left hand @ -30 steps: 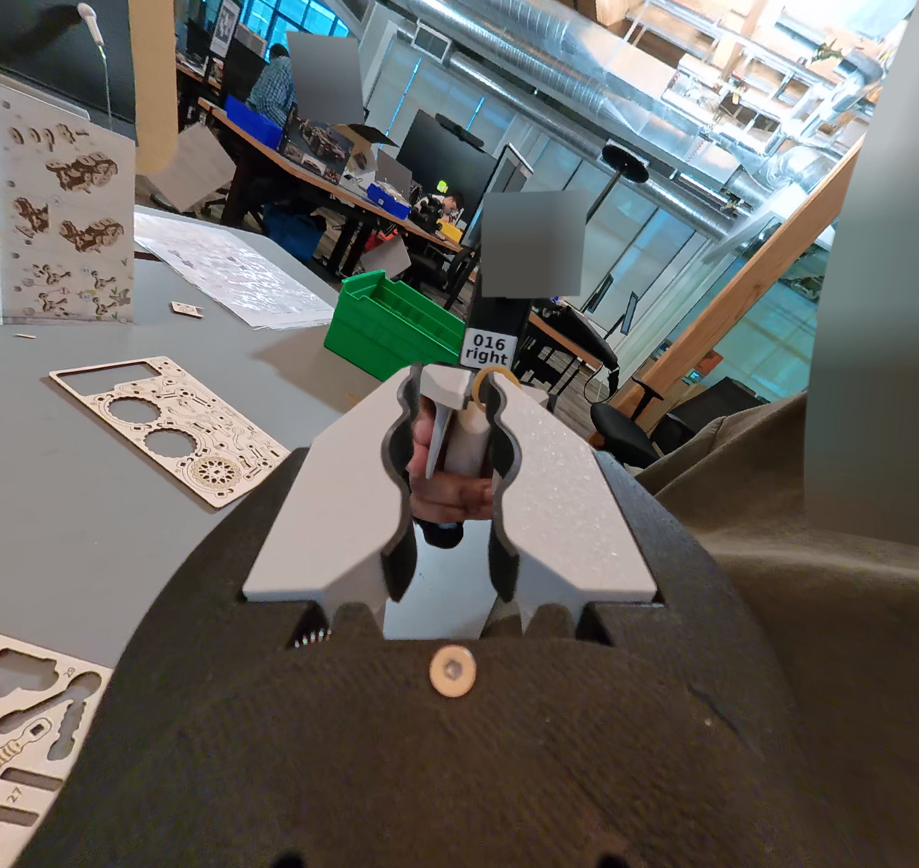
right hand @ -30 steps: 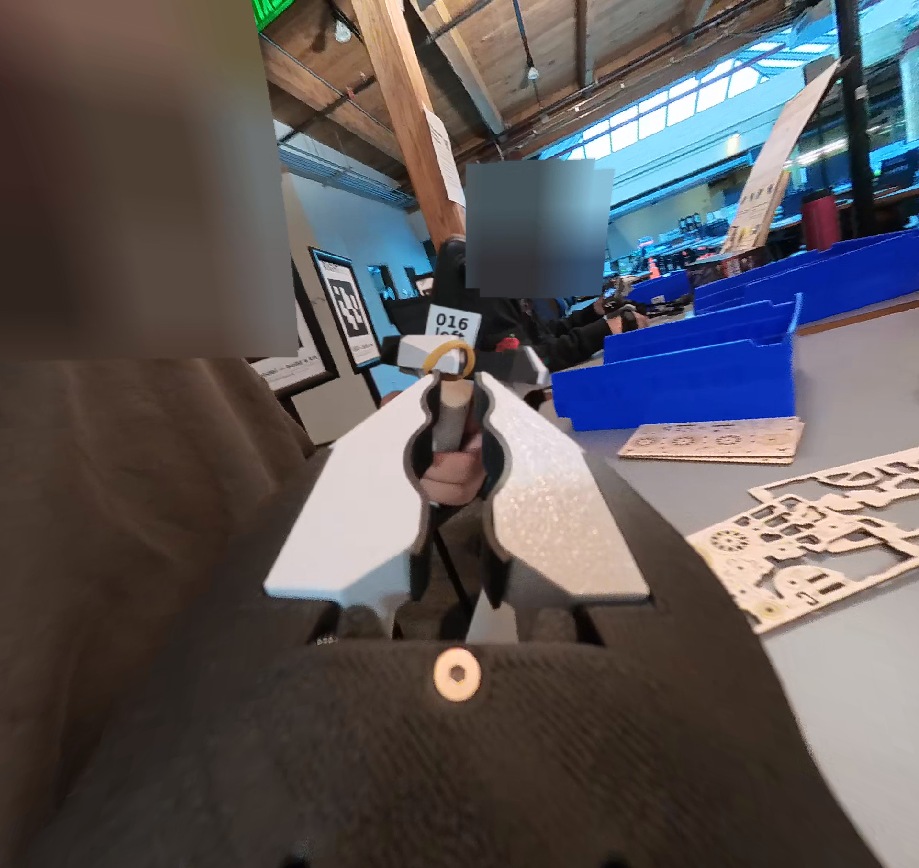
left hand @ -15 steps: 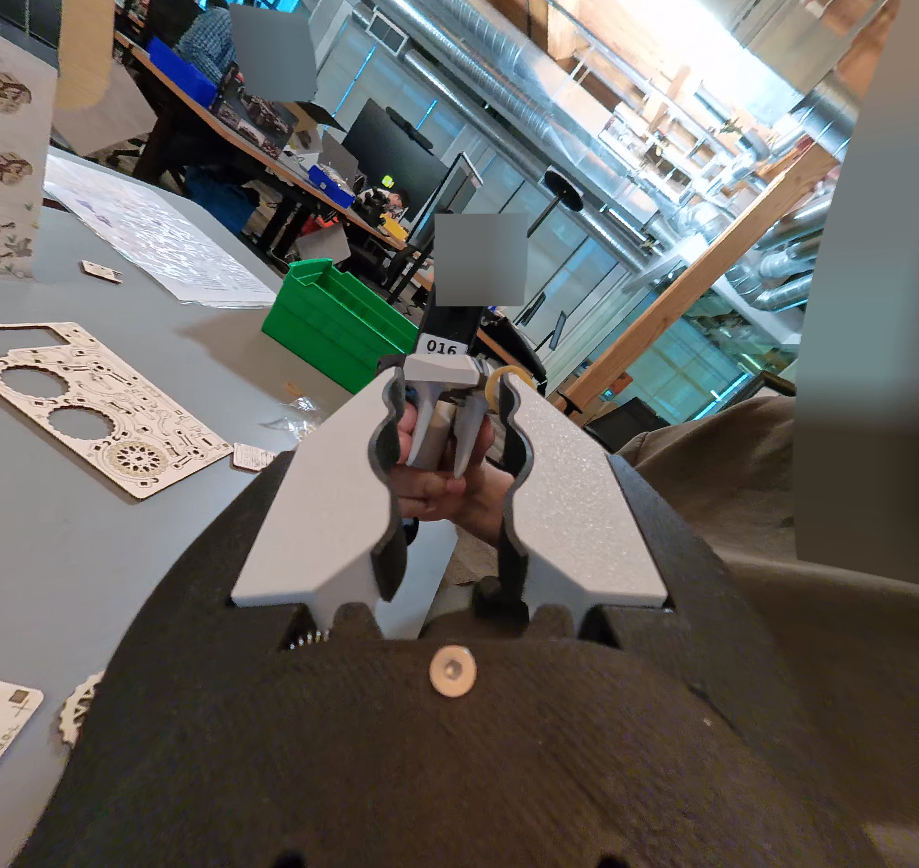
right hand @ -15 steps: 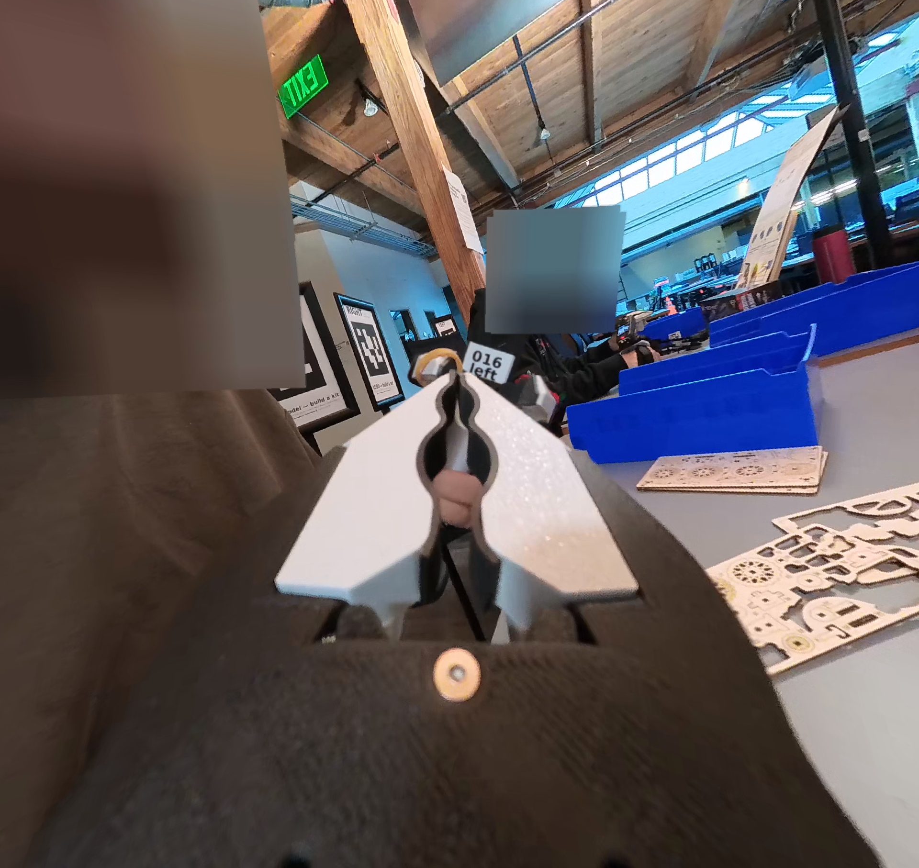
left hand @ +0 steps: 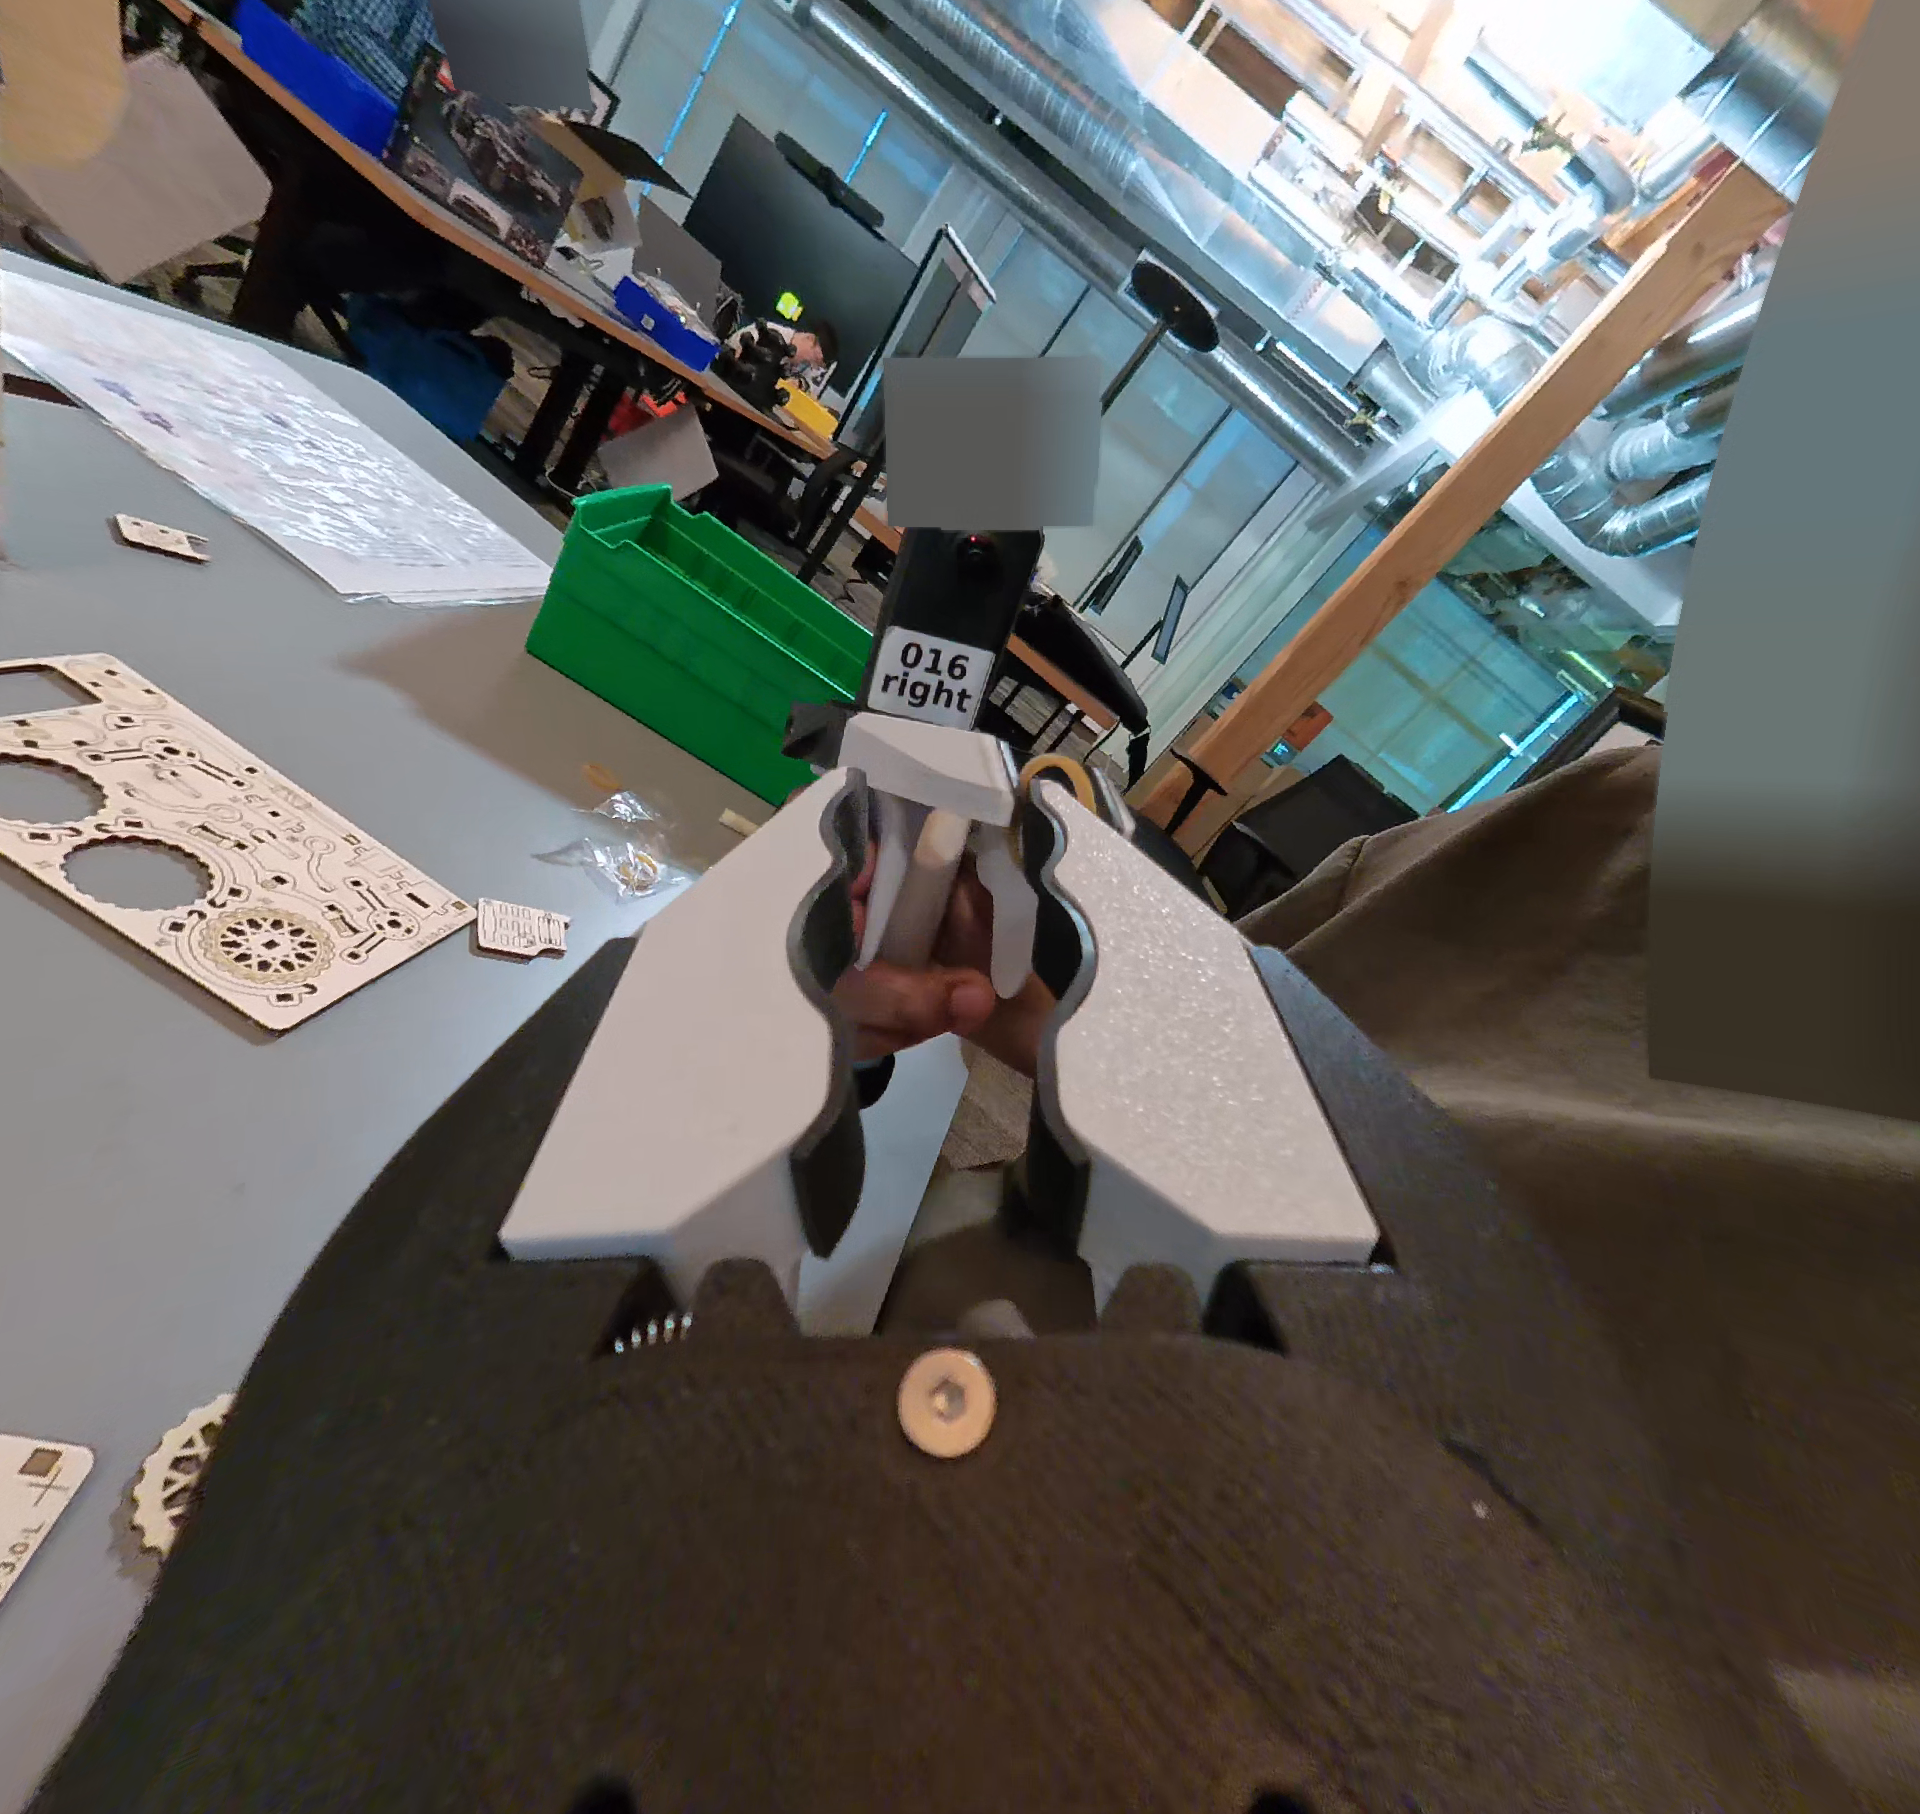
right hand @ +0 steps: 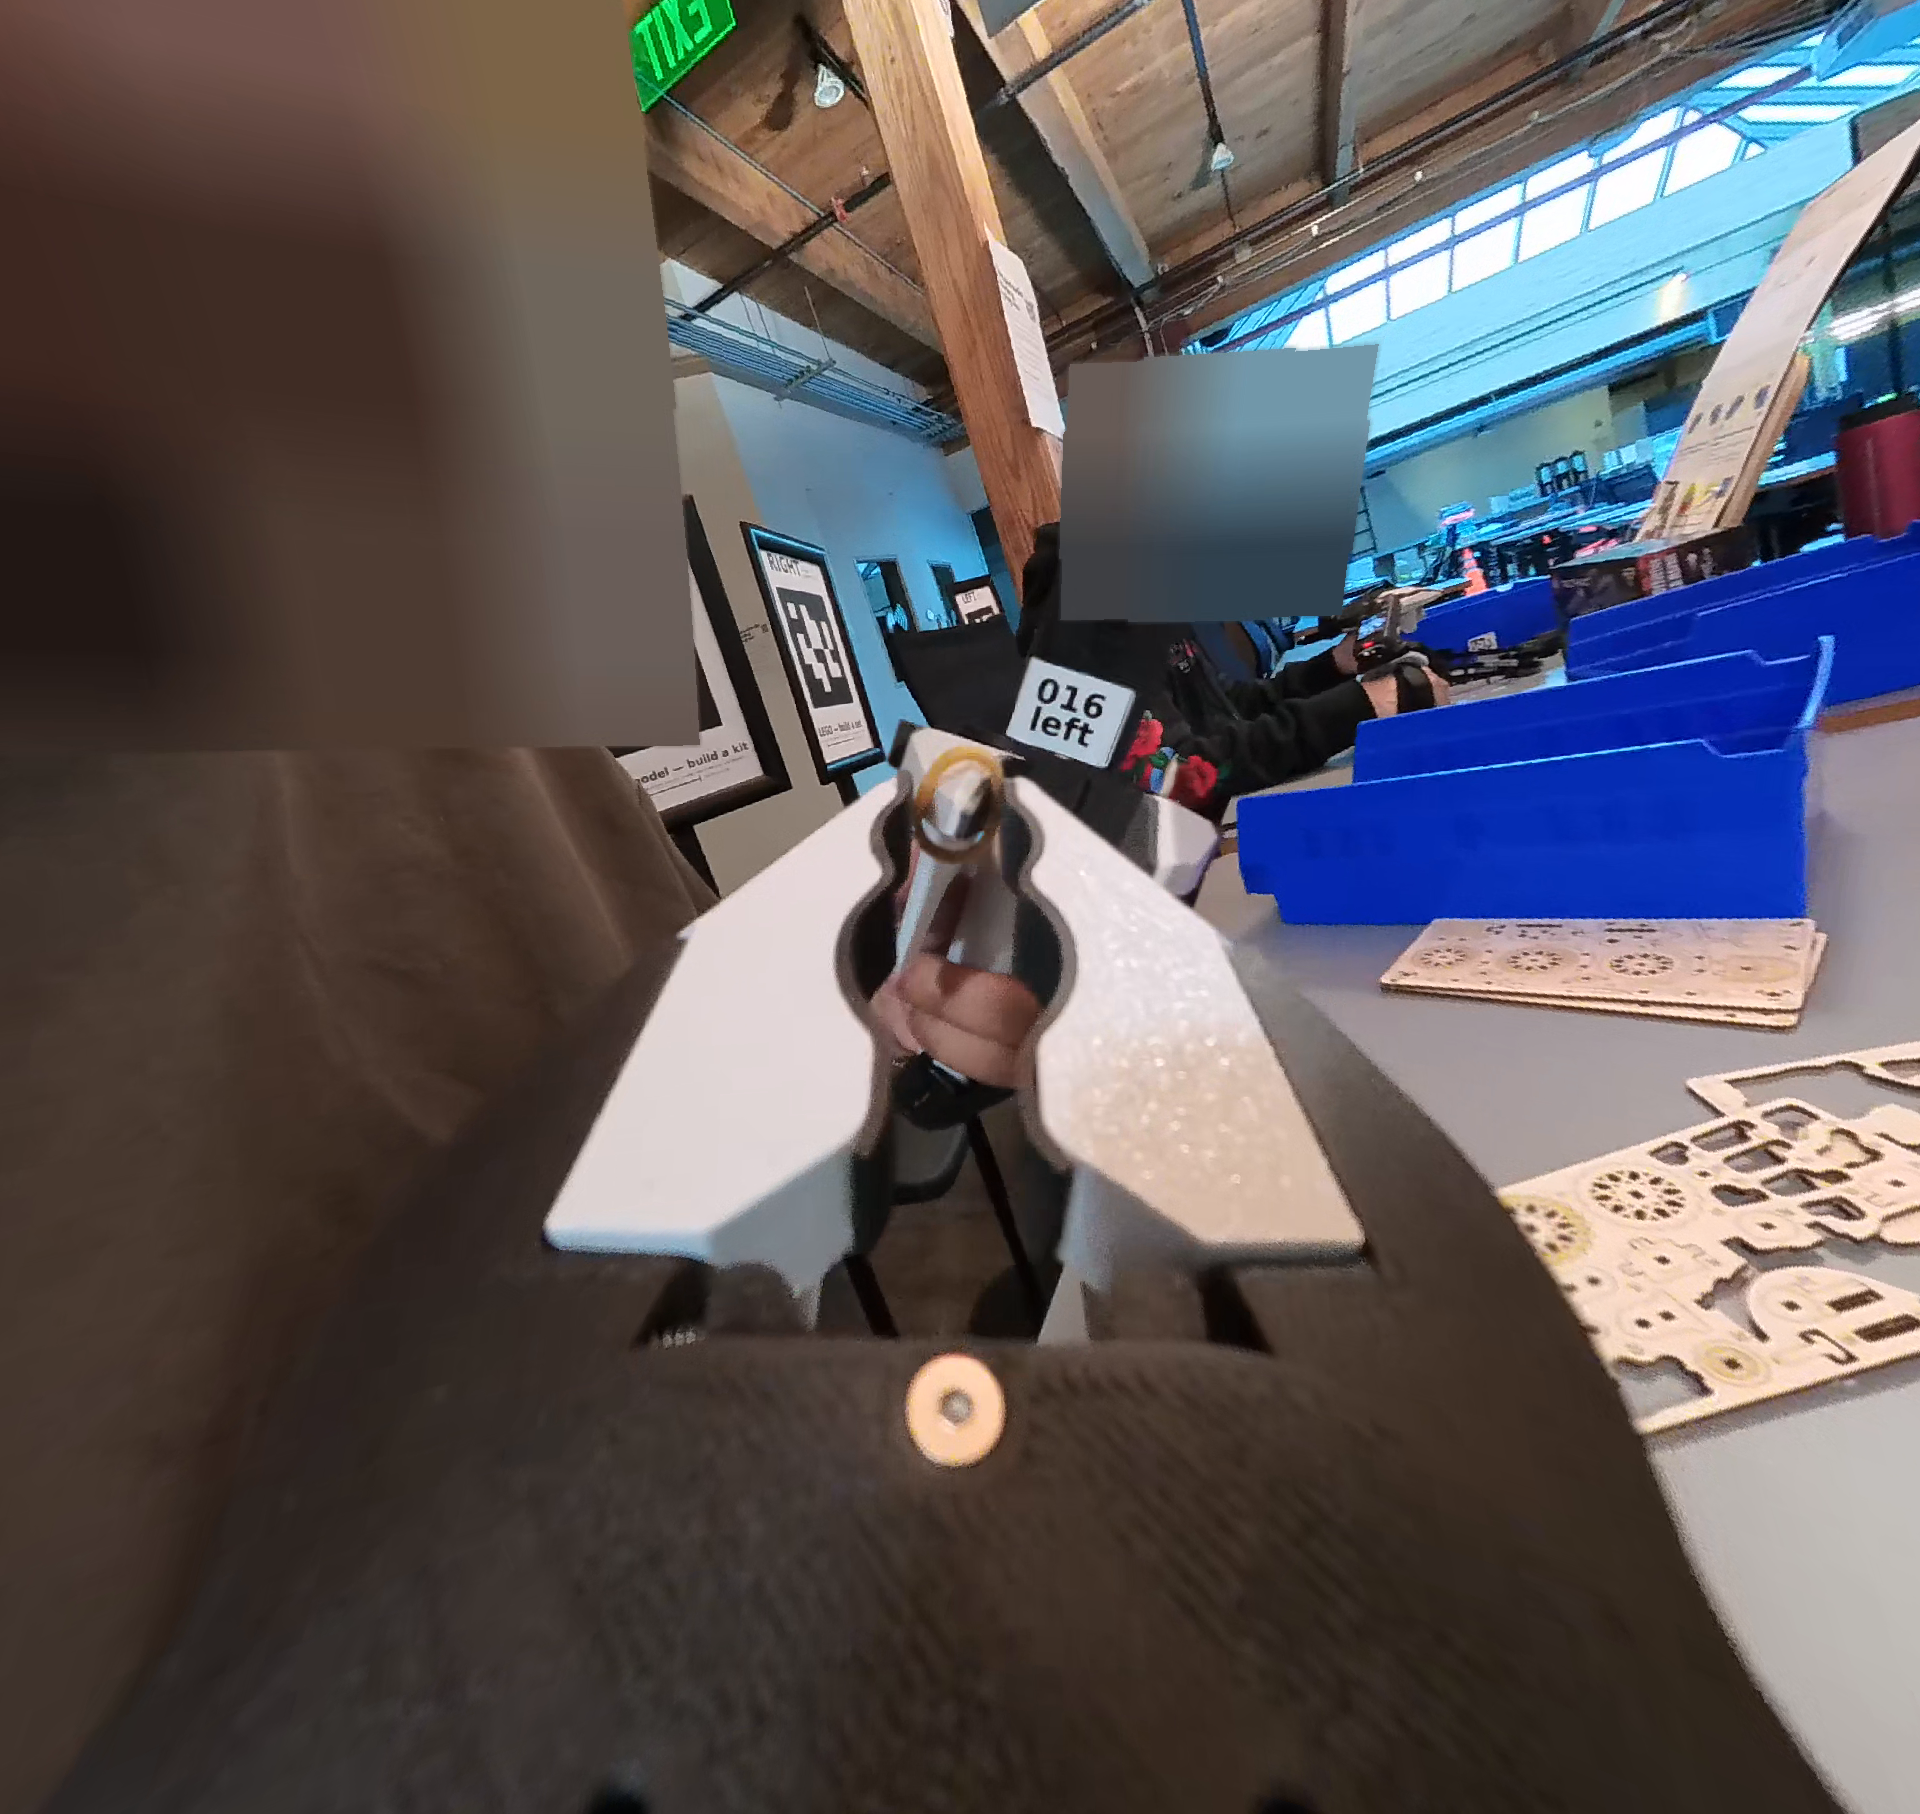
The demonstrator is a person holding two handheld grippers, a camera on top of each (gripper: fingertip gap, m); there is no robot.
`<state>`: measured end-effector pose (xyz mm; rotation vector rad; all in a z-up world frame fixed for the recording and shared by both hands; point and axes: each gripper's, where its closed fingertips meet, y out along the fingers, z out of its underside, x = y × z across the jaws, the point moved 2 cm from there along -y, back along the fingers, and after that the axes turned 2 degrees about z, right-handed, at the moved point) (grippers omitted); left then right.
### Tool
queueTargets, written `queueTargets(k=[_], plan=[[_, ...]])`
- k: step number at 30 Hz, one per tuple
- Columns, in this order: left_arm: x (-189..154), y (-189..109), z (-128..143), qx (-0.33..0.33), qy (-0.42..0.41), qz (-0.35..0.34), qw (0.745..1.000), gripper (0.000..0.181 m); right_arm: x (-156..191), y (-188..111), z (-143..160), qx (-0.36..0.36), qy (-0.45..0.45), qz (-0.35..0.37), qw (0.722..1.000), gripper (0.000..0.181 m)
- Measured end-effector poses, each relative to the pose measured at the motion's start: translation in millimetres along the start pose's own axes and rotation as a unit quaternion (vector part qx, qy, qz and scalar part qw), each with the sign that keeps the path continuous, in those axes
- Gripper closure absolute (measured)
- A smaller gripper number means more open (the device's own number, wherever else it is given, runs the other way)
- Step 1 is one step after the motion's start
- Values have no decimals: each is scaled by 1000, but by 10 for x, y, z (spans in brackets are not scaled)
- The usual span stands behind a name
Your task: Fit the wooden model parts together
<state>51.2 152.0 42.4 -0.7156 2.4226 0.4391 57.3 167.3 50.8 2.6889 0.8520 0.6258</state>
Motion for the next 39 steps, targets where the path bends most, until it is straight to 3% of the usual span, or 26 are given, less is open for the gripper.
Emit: queueTargets(k=[4,11,18,23,30,39], plan=[[0,-41,-50,-15,-12,7,1000,148,-8,-54,-85,-20,3,-1,1000,174],[22,-108,-107,-30,-15,5,999,147,-83,-135,-162,-17,-18,29,999,169],[-120,-104,-80,-19,-53,72,996,153,-146,-145,-70,75,-133,94,984,166],[-71,-113,-96,-45,-129,105,985,181,-103,-131,-23,109,-183,97,972,166],[34,-85,14,-8,-130,62,990,181,-84,-123,-13,130,-217,105,962,167],[16,-82,68,-6,-216,119,969,181,-70,-122,46,189,-303,125,925,167]])
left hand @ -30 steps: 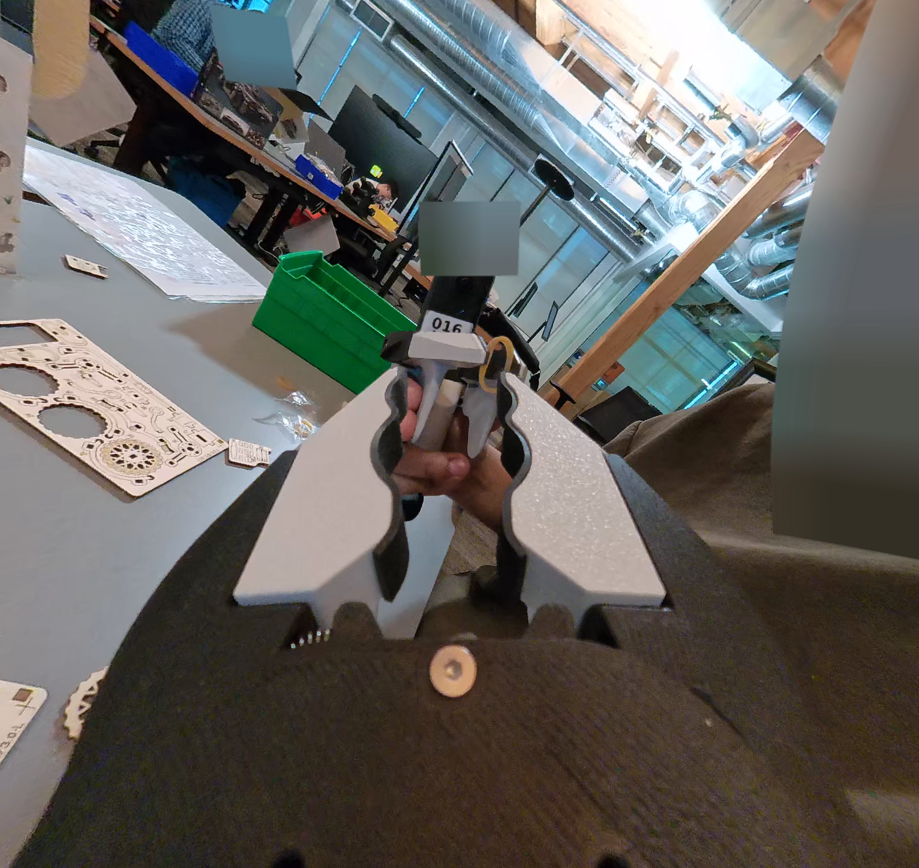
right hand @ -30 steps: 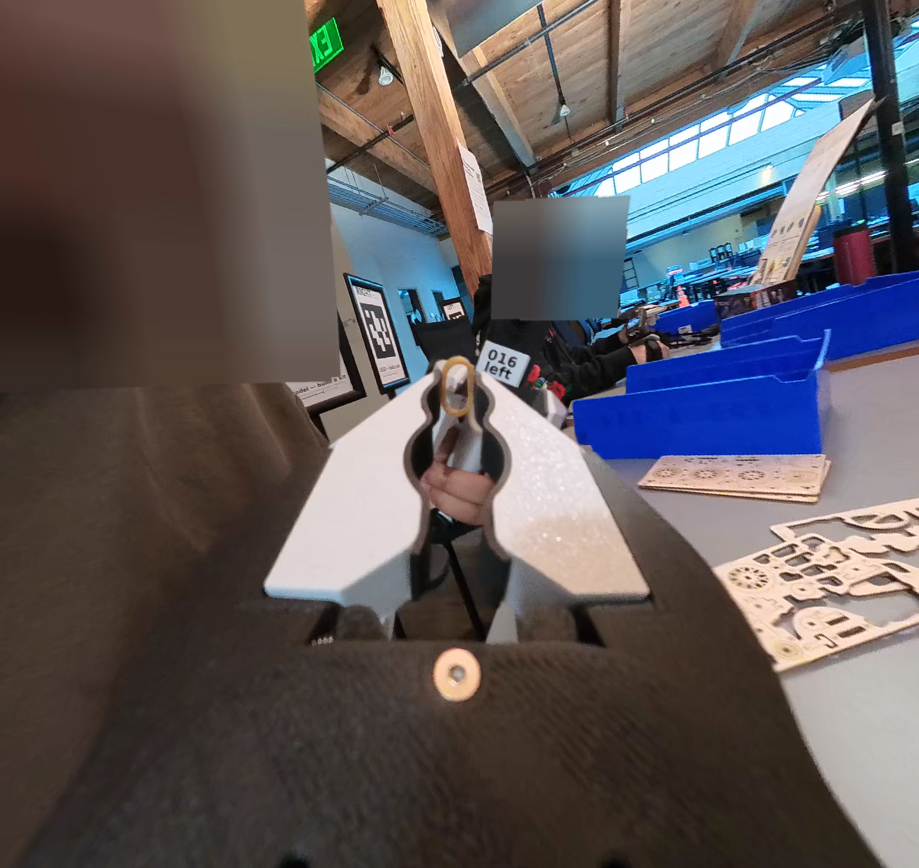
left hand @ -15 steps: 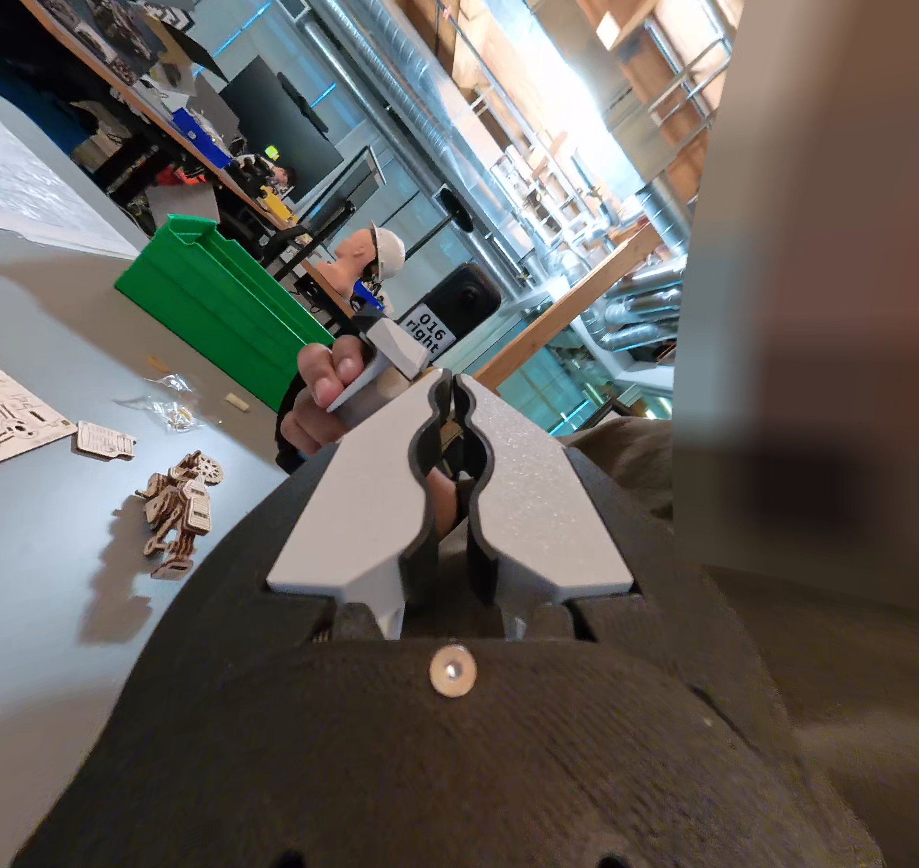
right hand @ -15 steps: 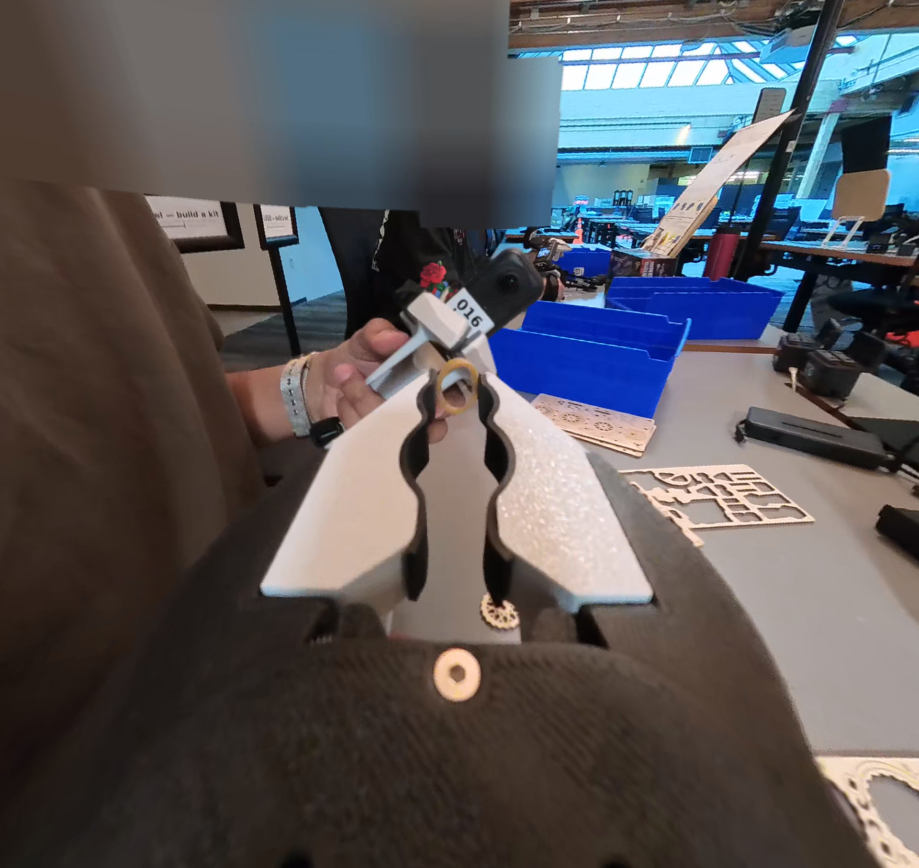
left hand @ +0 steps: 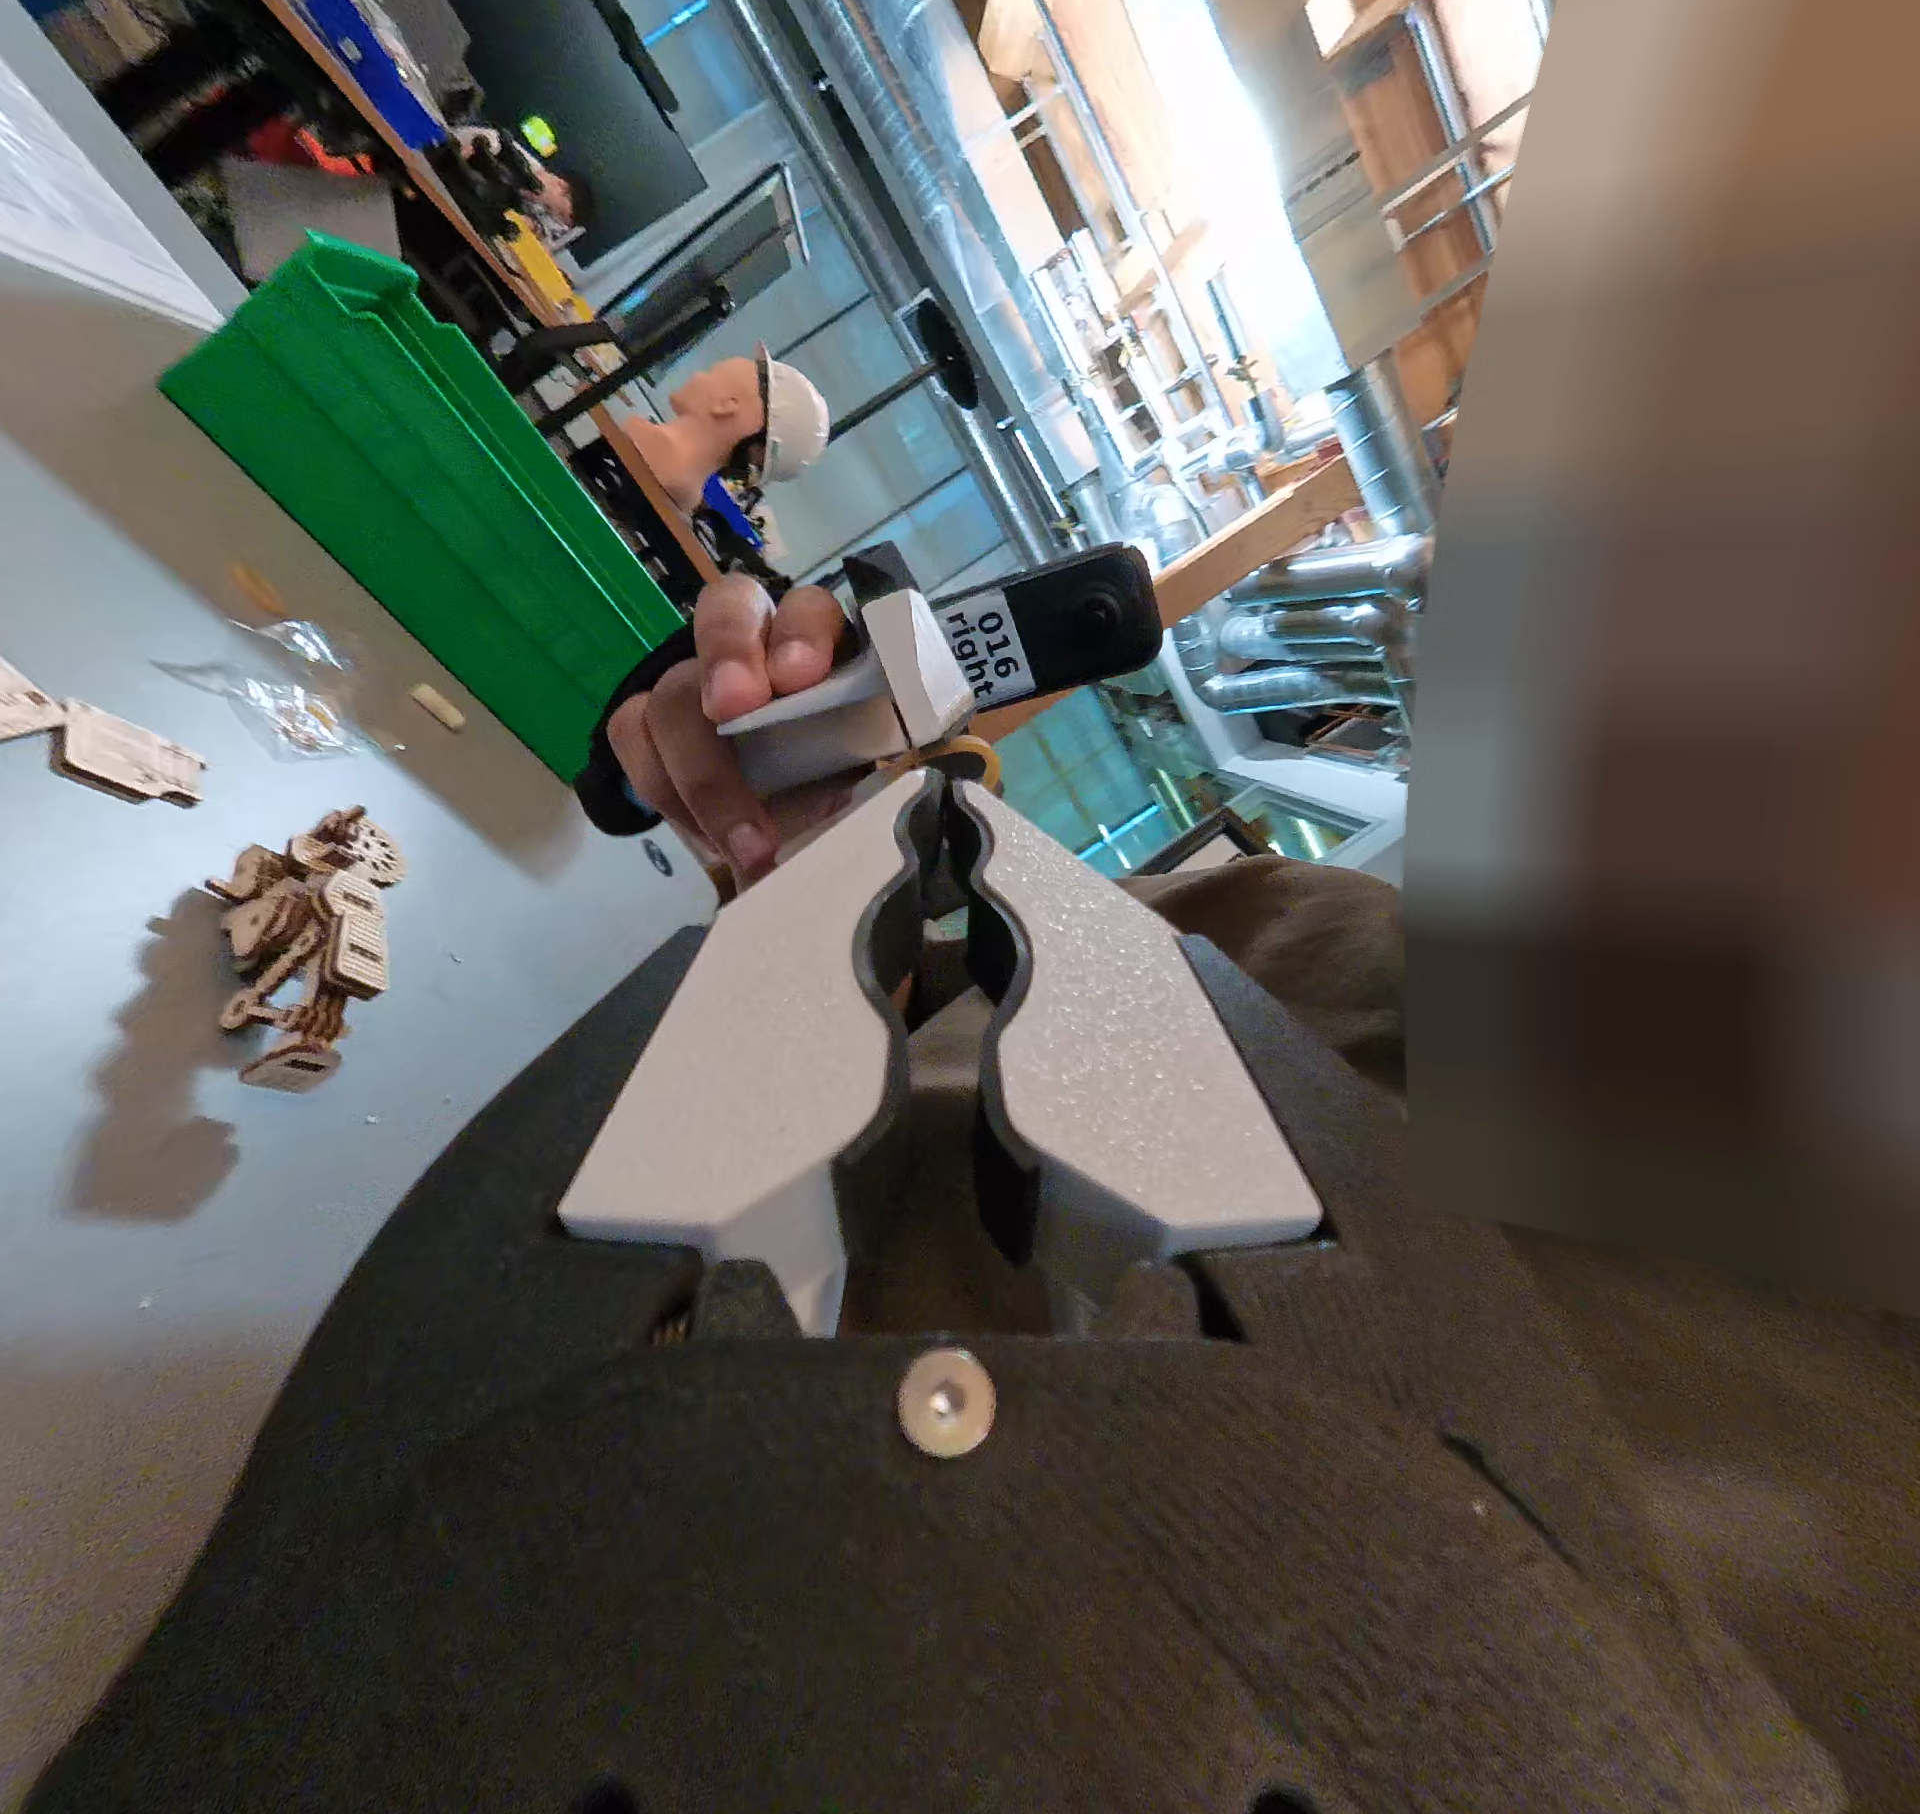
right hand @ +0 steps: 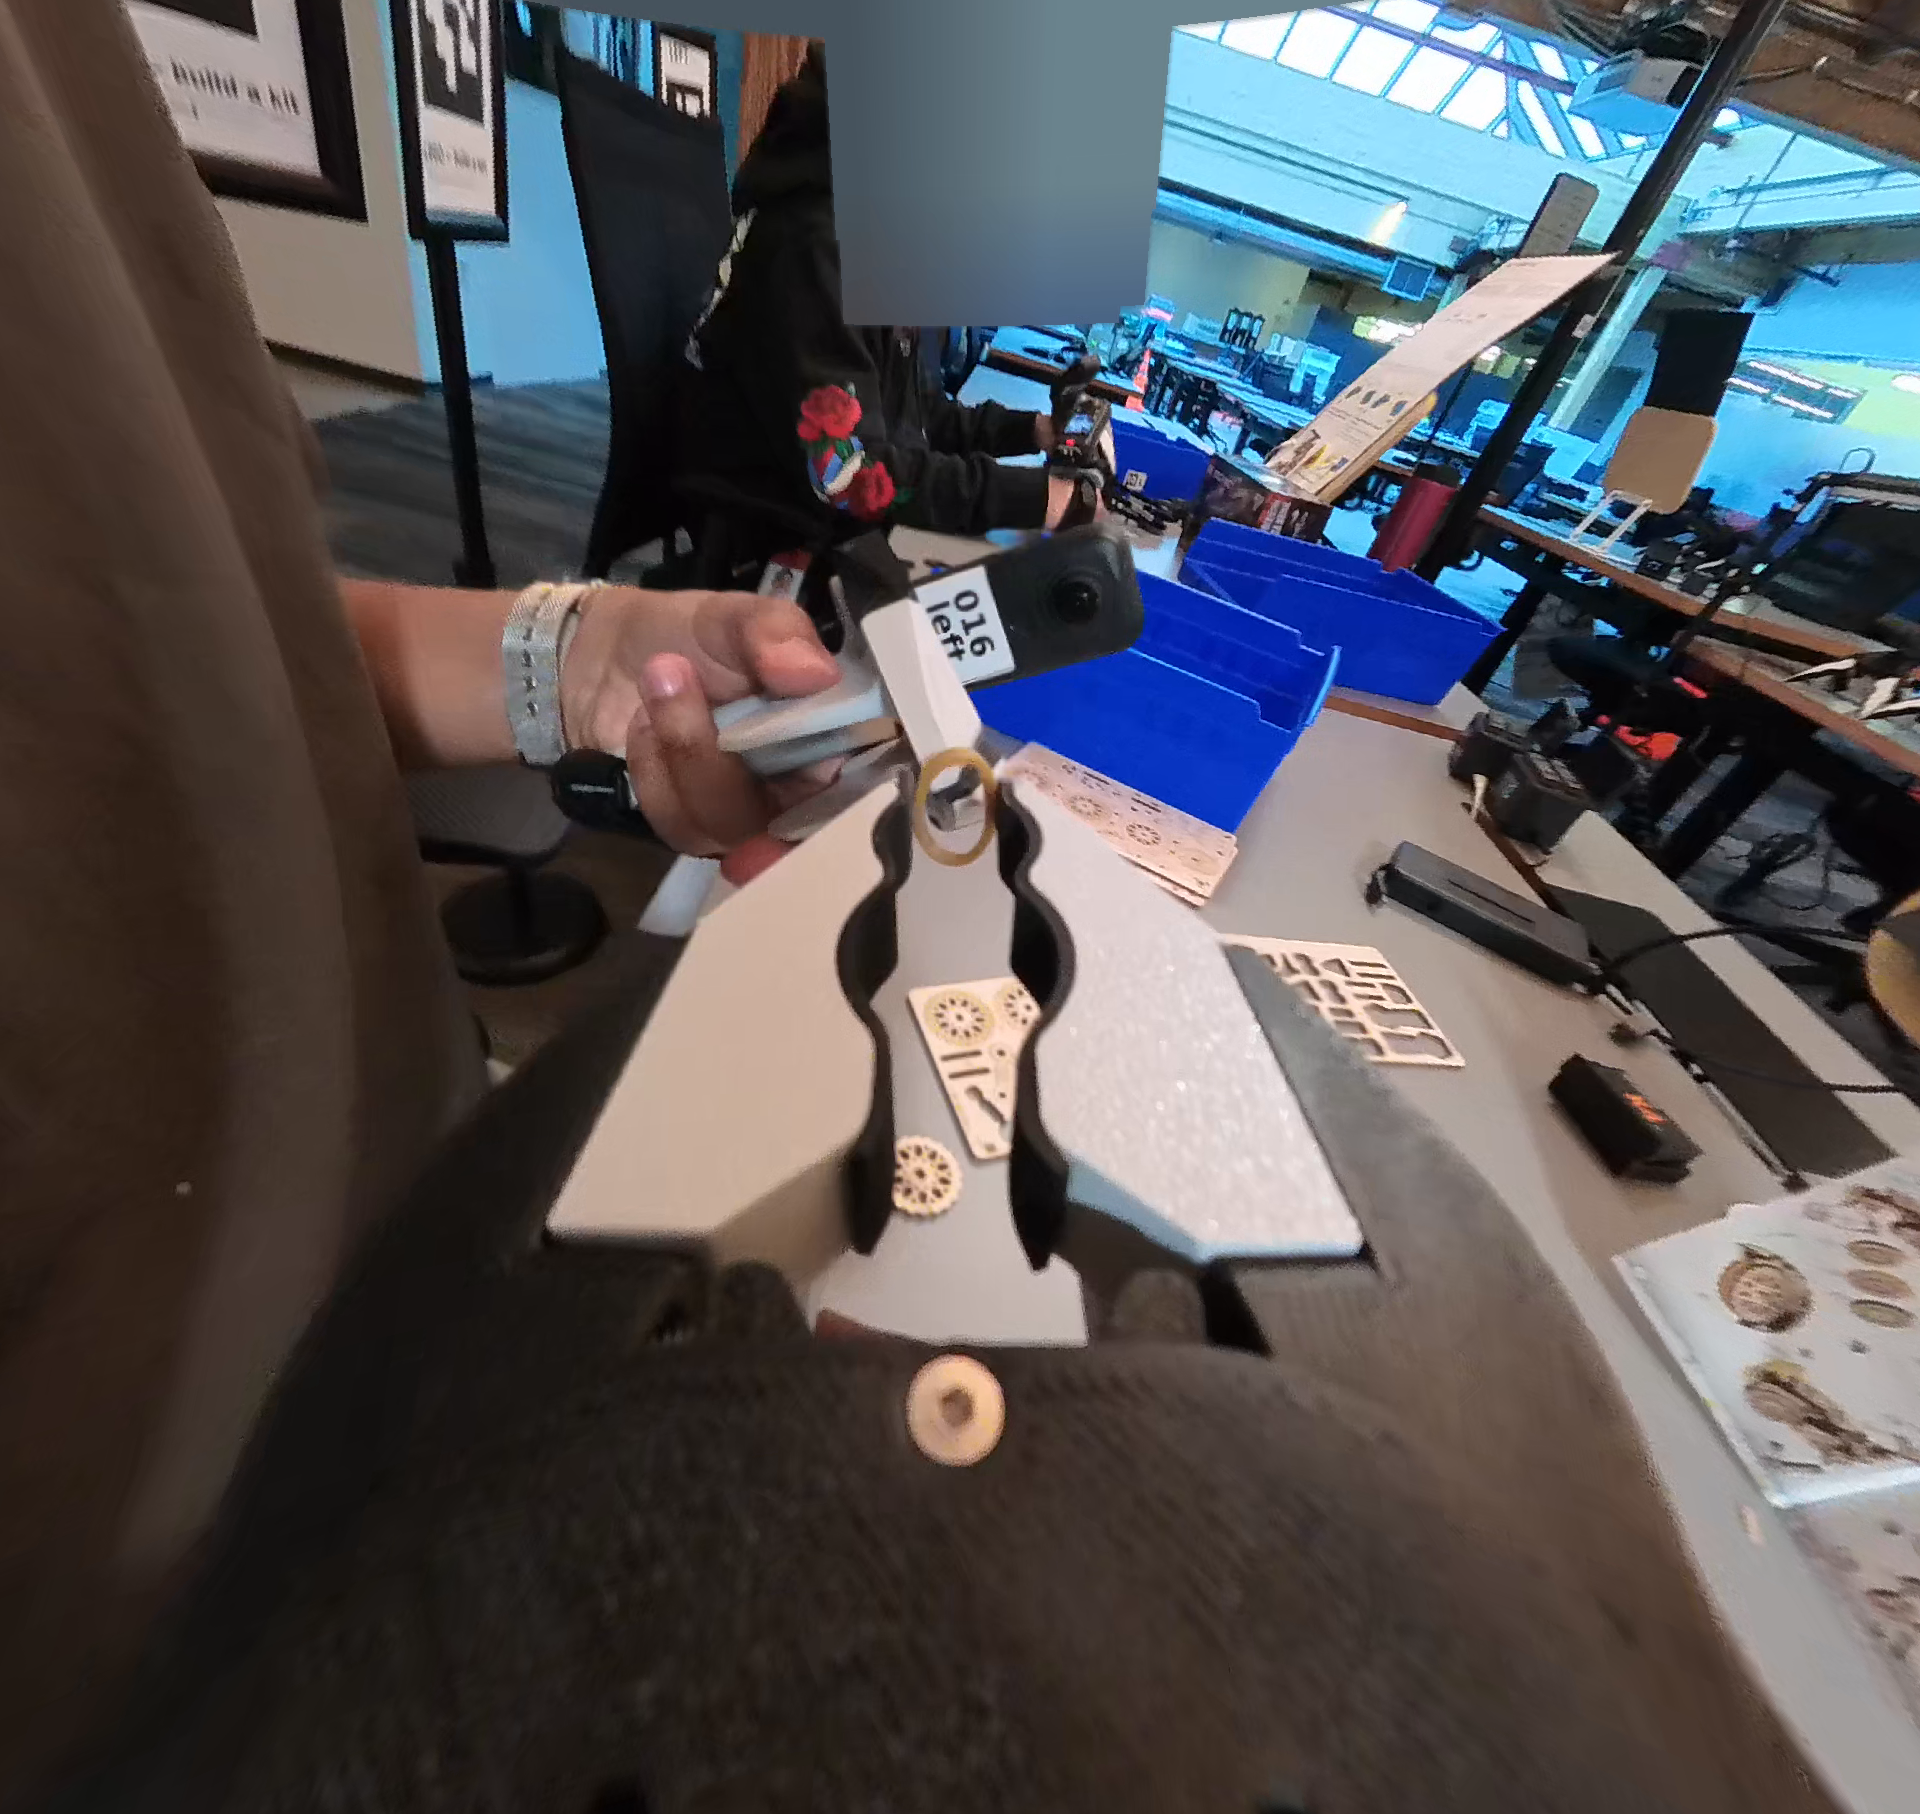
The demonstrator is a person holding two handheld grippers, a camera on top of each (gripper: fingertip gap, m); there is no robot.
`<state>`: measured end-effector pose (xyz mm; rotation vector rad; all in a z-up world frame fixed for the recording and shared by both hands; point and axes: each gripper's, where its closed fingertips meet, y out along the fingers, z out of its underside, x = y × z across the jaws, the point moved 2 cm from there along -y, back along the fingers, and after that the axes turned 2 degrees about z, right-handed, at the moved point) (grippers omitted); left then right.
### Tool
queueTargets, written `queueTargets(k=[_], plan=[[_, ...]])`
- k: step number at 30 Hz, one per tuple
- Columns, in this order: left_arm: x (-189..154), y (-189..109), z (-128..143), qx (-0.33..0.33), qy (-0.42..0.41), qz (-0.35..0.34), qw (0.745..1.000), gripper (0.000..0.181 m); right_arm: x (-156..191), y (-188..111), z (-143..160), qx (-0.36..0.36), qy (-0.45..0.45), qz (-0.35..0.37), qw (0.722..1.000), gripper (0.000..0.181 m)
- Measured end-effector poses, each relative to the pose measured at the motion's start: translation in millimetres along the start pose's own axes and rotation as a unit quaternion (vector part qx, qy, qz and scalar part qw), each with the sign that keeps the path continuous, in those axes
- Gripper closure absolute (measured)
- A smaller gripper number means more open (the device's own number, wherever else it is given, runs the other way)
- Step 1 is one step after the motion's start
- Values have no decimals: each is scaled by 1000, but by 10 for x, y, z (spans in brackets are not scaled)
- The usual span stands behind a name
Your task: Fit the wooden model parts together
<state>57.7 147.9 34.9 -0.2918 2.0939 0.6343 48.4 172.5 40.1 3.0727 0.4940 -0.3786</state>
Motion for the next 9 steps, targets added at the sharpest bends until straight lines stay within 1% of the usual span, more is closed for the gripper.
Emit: queueTargets(k=[4,9], plan=[[52,15,35,5,-18,7,1000,181,27,13,26,26,-35,4,999,167],[97,7,57,4,-41,25,999,181,40,29,67,46,-54,6,997,168]])
